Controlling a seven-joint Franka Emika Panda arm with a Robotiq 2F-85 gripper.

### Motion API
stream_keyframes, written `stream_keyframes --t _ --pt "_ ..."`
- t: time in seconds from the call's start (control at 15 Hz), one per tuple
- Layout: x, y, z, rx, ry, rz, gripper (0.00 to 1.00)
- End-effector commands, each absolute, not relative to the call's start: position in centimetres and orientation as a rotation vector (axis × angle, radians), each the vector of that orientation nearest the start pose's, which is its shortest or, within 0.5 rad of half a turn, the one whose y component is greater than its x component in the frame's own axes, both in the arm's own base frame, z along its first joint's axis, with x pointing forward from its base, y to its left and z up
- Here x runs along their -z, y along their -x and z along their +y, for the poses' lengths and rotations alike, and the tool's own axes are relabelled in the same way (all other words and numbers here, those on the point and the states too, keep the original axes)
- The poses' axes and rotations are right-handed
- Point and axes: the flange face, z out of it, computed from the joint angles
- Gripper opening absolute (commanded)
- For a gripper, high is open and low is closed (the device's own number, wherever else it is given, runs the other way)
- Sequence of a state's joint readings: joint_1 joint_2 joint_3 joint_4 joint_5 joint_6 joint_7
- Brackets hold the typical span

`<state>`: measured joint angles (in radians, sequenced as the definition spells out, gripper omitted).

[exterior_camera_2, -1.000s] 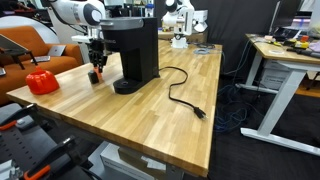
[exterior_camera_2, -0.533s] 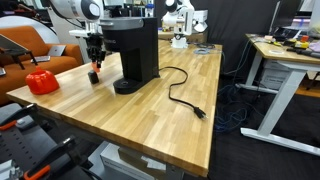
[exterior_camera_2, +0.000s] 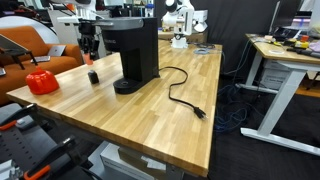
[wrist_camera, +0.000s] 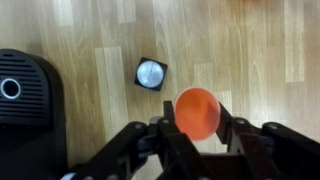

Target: Move the peach cup forward

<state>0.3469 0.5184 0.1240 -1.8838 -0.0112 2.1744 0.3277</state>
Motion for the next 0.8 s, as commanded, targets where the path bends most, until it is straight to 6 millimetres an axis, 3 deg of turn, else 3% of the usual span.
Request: stream_keyframes --t 0.0,0.13,0.33,0.73 --pt "-24.9 -50.0 24.8 -0.378 3.158 -0.288 0.16" --pt "-26.1 -47.5 23.2 -0.401 3.172 -0.286 0.16" --pt "-26.2 -43.9 20.3 -0.475 3.176 -0.223 0.16" --pt "-22.9 -38.4 15.7 -0.659 3.132 -0.033 0.16"
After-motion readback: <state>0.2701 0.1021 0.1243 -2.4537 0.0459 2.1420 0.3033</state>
